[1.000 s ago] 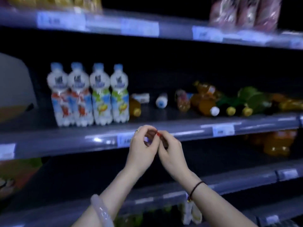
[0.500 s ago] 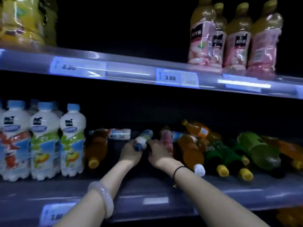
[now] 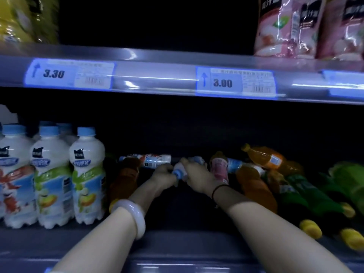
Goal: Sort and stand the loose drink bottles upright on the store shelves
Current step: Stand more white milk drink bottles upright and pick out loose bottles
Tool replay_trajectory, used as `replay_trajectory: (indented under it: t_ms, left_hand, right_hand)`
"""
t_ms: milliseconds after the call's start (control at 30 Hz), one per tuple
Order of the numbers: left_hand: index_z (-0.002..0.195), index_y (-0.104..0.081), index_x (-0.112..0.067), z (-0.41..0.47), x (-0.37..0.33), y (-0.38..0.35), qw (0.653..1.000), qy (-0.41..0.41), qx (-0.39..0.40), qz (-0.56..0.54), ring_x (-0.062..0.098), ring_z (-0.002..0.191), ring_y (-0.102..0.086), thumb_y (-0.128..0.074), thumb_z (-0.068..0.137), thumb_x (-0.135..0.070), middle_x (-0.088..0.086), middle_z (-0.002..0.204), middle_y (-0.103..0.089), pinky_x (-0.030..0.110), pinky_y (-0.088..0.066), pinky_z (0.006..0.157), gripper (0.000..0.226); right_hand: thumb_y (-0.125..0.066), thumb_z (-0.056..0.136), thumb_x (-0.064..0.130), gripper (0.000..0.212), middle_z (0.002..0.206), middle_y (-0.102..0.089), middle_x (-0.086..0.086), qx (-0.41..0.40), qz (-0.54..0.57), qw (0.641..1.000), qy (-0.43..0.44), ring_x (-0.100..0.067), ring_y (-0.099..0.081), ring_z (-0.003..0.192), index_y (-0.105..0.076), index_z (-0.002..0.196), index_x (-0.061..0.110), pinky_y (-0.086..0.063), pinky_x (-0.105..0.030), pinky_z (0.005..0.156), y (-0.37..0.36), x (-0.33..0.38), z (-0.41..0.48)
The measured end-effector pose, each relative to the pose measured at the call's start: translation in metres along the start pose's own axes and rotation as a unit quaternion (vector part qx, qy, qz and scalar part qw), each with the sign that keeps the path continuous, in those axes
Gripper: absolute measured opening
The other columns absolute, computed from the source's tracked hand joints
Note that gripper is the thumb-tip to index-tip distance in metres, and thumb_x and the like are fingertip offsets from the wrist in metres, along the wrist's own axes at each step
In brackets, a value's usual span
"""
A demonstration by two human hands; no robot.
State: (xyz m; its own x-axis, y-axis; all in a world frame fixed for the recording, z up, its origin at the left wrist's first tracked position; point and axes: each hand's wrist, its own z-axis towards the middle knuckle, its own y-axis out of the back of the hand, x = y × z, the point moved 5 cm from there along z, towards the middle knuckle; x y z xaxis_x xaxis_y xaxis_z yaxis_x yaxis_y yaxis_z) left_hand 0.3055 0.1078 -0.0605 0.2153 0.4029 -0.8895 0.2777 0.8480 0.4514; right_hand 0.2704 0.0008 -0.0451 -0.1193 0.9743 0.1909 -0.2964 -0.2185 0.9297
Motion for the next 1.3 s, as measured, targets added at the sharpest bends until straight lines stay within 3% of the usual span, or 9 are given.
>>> replay_trajectory:
  t_ms: [133,300,500,733,900,1000,1067,1200,1300]
  left_hand:
    - [0.126,-0.048,-0.011,-0.002,-0.006,-0.001,0.996,-0.024,0.0,-0.089,0.021,0.105,-0.054,-0.072,0.064,0.008,0.008,0.114,-0.058,0.031,-0.049,0.085,0.069]
    - [0.11,-0.058,-0.001,0.004,-0.015,0.0,0.98,-0.042,-0.081,-0.178,0.032,0.095,-0.066,-0.078,0.066,-0.006,0.019,0.101,-0.068,0.038,-0.054,0.083,0.048]
    - [0.105,-0.058,0.002,0.012,0.004,0.031,0.955,0.02,-0.217,-0.202,0.027,0.09,-0.065,-0.08,0.061,-0.007,0.018,0.101,-0.067,0.039,-0.056,0.084,0.05]
    - [0.116,-0.053,0.002,0.015,0.001,0.024,0.969,0.021,-0.205,-0.132,0.024,0.103,-0.058,-0.074,0.072,-0.001,0.016,0.119,-0.059,0.023,-0.04,0.078,0.049]
    - [0.115,-0.05,0.001,0.015,0.002,0.026,0.97,0.025,-0.211,-0.118,0.017,0.091,-0.052,-0.076,0.069,-0.001,0.01,0.104,-0.057,0.021,-0.04,0.072,0.053]
    - [0.113,-0.051,0.001,0.015,0.001,0.025,0.971,0.019,-0.206,-0.121,0.016,0.088,-0.052,-0.076,0.067,-0.001,0.009,0.099,-0.057,0.02,-0.04,0.07,0.052]
    - [0.112,-0.052,0.0,0.014,0.001,0.025,0.97,0.025,-0.207,-0.127,0.017,0.088,-0.054,-0.076,0.066,-0.001,0.007,0.097,-0.056,0.021,-0.04,0.07,0.051]
    - [0.111,-0.056,0.0,0.014,0.006,0.03,0.968,0.028,-0.206,-0.143,0.024,0.093,-0.062,-0.078,0.062,-0.004,0.013,0.105,-0.066,0.023,-0.044,0.069,0.054]
    - [0.114,-0.05,-0.002,0.012,0.005,0.031,0.973,0.021,-0.191,-0.131,0.022,0.093,-0.058,-0.079,0.062,-0.006,0.009,0.104,-0.06,0.024,-0.044,0.073,0.059]
  right_hand:
    - [-0.07,0.078,0.031,0.045,0.111,-0.062,-0.011,-0.19,0.252,0.946,-0.08,-0.026,-0.06,0.103,-0.058,0.114,0.008,-0.051,-0.04,0.089,0.033,-0.005,0.01]
    - [-0.065,0.084,0.043,0.041,0.095,-0.068,-0.002,-0.109,0.474,0.865,-0.121,-0.015,-0.066,0.089,-0.063,0.109,0.01,-0.053,-0.024,0.075,0.053,0.003,0.029]
    - [-0.044,0.094,0.009,0.042,0.135,-0.055,-0.012,0.015,0.227,0.965,-0.132,-0.027,-0.054,0.12,-0.048,0.136,0.01,-0.044,-0.027,0.095,0.005,-0.006,0.055]
    - [-0.045,0.098,0.012,0.026,0.131,-0.05,-0.013,0.107,0.149,0.978,-0.096,-0.024,-0.036,0.132,-0.05,0.123,0.011,-0.021,-0.039,0.117,-0.038,0.011,0.073]
    - [-0.043,0.098,0.026,0.054,0.154,-0.02,-0.018,0.077,0.061,0.992,-0.076,-0.031,-0.017,0.143,-0.025,0.147,0.012,-0.015,-0.034,0.118,-0.04,0.01,0.089]
    - [-0.036,0.1,0.009,0.048,0.155,-0.02,-0.019,0.02,0.165,0.98,-0.106,-0.03,-0.018,0.144,-0.023,0.146,0.002,-0.028,0.009,0.084,-0.036,0.014,0.089]
    - [-0.029,0.1,0.001,0.043,0.152,-0.025,-0.023,0.023,0.261,0.956,-0.134,-0.032,-0.025,0.142,-0.024,0.142,-0.008,-0.029,0.007,0.047,-0.035,0.02,0.083]
    - [-0.058,0.086,0.005,0.04,0.134,-0.054,-0.014,0.118,0.167,0.961,-0.187,-0.027,-0.054,0.12,-0.052,0.126,0.003,-0.049,-0.018,0.084,-0.032,0.005,0.095]
    - [-0.069,0.073,0.023,0.035,0.101,-0.069,-0.011,0.24,0.043,0.953,-0.181,-0.022,-0.066,0.086,-0.064,0.103,0.005,-0.055,-0.029,0.069,-0.014,-0.004,0.086]
